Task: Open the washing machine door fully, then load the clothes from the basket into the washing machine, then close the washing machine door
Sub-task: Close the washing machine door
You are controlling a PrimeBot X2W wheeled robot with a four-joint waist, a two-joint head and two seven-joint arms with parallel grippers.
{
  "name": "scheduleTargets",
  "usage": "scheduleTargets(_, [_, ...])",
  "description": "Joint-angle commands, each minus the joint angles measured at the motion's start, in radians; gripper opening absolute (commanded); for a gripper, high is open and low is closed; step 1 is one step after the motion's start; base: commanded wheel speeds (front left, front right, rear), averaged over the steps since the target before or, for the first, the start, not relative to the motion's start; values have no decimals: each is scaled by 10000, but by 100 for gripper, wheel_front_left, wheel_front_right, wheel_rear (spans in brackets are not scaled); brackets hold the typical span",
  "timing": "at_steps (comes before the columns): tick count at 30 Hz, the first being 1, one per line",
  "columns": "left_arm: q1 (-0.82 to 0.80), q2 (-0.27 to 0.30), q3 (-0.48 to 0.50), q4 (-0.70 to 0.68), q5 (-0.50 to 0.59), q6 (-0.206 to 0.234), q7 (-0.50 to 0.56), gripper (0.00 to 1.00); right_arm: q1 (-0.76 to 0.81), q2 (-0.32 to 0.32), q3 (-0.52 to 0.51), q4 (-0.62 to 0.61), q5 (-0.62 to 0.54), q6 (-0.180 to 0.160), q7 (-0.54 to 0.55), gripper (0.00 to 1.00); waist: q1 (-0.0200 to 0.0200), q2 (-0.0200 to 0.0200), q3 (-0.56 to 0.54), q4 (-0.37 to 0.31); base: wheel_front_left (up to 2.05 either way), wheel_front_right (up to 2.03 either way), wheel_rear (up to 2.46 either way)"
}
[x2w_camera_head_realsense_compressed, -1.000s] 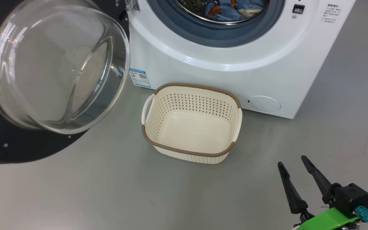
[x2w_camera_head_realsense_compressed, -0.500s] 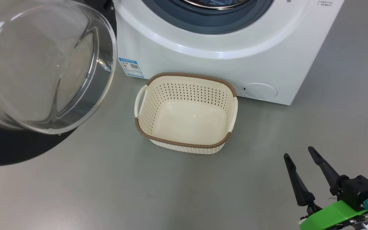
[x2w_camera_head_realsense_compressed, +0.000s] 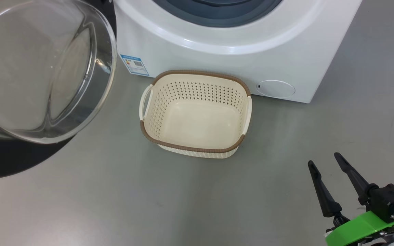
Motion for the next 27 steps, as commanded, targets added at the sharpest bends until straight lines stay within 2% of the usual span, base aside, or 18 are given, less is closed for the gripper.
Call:
scheduleTargets(1, [-78, 717, 112, -292, -78, -92, 126, 0, -231, -136, 181, -319, -43, 16, 36, 100, -1, 0, 23, -11, 0, 0, 0])
scheduleTargets(27, [380, 415, -196, -1007, -911, -112, 1224, 0, -170, -204, 199, -452, -41, 16, 147, 100, -1, 0, 144, -130, 0, 0, 0])
